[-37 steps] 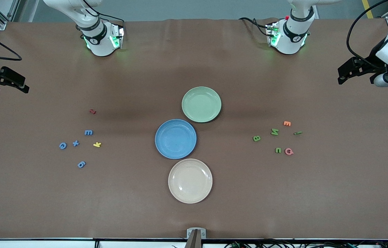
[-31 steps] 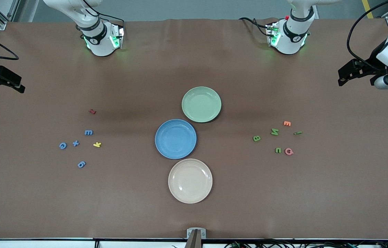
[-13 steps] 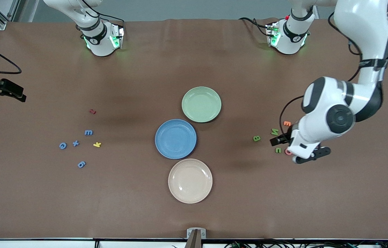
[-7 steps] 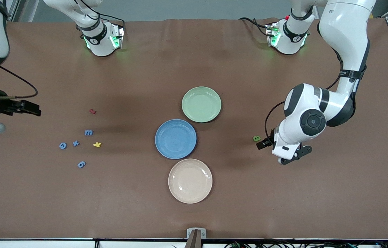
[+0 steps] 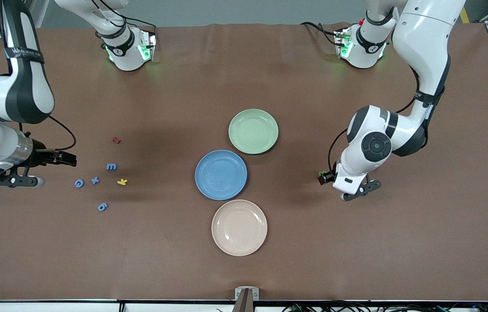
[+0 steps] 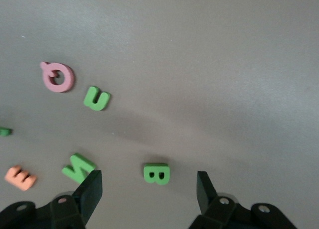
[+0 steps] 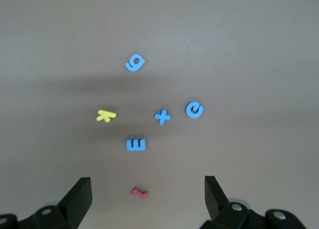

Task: Sort letters by color into matching plates
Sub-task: 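Grasp the green B with the left gripper while the right gripper reaches letters, then put the B on the green plate while the right gripper grasps the e, then put the e on the blue plate while the left gripper reaches the N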

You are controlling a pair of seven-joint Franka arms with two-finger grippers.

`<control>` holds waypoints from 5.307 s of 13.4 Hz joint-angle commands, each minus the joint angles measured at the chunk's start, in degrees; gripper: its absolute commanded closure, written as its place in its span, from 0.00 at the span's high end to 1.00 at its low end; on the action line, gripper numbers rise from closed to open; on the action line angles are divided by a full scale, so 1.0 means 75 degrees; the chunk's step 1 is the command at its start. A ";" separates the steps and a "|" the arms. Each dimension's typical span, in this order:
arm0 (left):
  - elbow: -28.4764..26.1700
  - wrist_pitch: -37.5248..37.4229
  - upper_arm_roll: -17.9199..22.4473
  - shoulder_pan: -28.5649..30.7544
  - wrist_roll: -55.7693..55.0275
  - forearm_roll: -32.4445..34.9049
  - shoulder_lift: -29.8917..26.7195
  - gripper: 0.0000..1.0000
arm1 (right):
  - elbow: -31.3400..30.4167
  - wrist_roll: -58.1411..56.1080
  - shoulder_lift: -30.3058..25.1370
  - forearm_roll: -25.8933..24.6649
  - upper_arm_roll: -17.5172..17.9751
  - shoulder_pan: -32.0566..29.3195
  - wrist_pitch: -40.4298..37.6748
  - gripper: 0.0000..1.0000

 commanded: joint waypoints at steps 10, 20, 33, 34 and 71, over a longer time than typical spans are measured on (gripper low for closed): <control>-0.0820 0.1304 -0.0004 -0.0146 -0.0319 0.0169 0.0409 0.68 | -0.0142 -0.1687 0.1881 -0.0098 0.0098 -0.1026 0.2004 0.86; -0.0785 0.1330 -0.0062 -0.0182 -0.0448 0.0158 0.0259 0.00 | -0.0119 -0.1699 0.2667 -0.0074 0.0109 -0.1061 0.2955 0.71; -0.0574 0.0613 -0.0179 -0.2992 -0.4264 0.0099 -0.0271 0.00 | -0.0224 -0.1711 0.2785 -0.0028 0.0121 -0.1085 0.2931 0.34; -0.0574 0.0893 -0.0191 -0.3273 -0.4872 0.0087 -0.0026 0.00 | -0.0201 -0.1711 0.2785 -0.0004 0.0121 -0.1085 0.2943 0.27; -0.2355 0.1505 -0.0179 0.1061 0.4438 0.1048 -0.0481 0.66 | 0.1686 0.6926 0.3383 0.1484 0.0156 0.5256 0.2545 1.00</control>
